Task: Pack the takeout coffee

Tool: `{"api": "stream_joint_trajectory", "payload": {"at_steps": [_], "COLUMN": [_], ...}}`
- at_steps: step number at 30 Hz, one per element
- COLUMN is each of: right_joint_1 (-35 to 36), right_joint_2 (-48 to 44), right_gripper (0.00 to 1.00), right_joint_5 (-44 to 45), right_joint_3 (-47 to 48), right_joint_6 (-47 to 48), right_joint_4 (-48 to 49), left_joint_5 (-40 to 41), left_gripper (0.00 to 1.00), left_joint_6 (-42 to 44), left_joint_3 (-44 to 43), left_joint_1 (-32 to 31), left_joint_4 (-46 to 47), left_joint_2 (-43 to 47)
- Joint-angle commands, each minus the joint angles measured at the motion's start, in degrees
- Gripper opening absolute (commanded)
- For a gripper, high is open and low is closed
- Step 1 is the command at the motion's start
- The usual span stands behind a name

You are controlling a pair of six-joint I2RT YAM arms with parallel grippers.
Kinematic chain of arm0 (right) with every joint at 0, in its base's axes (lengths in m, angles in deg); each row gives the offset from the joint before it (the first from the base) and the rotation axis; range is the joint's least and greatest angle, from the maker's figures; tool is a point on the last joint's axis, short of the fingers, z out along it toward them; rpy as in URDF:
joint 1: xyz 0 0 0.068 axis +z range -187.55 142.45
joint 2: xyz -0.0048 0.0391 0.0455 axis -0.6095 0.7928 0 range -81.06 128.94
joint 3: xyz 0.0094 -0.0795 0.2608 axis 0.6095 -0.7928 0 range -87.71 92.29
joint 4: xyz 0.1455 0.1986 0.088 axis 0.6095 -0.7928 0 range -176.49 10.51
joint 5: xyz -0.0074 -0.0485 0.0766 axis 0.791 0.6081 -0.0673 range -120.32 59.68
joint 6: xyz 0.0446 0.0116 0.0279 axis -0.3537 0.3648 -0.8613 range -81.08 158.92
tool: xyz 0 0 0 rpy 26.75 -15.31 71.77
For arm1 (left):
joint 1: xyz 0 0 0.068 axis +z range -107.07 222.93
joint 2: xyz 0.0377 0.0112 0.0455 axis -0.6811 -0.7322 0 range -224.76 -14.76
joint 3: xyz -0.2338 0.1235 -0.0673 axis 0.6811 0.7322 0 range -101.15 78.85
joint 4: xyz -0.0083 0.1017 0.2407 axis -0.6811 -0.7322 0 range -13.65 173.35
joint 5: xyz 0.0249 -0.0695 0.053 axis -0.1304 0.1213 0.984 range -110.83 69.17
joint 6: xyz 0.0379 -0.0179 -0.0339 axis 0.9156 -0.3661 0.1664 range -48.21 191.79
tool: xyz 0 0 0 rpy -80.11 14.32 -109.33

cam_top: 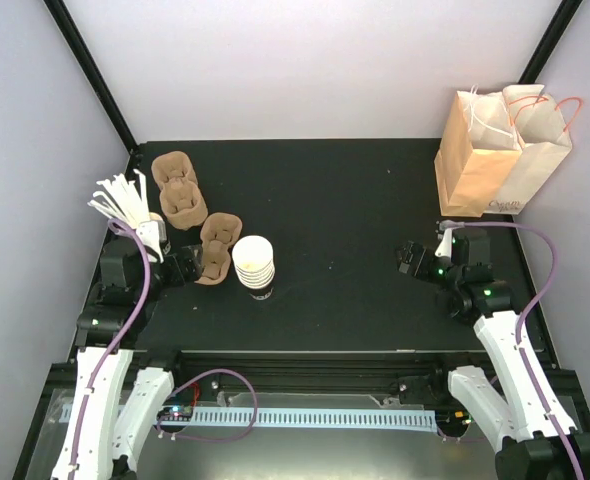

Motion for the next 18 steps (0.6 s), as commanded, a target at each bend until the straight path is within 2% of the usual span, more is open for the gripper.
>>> {"api": "stream_joint_trajectory", "payload": {"at_steps": [1, 9, 18], "right_joint_1": [0.06, 0.05, -0.22], "right_joint_2": [0.05, 6.3, 16.97], "right_gripper": [1.0, 1.0, 1.0], "right_joint_5": [1.54, 12.51, 26.23], "right_joint_3": [1.01, 14.0, 35.62], "right_joint_6": [-0.1, -0.96, -2.95], "right_joint_4": [1.75, -3.84, -8.35], "left_joint_5": [-0.38, -3.02, -5.17], "left_gripper": [0.99, 0.99, 0.99], "left_joint_6": [-0.07, 0.08, 3.74], "left_joint_3": [-0.03, -2.48, -4.47], "left_joint_1": [-0.35, -0.35, -0.34], "left_joint_4": [1.85, 5.25, 9.38], "left_joint_2": [-0.36, -2.76, -7.32]}}
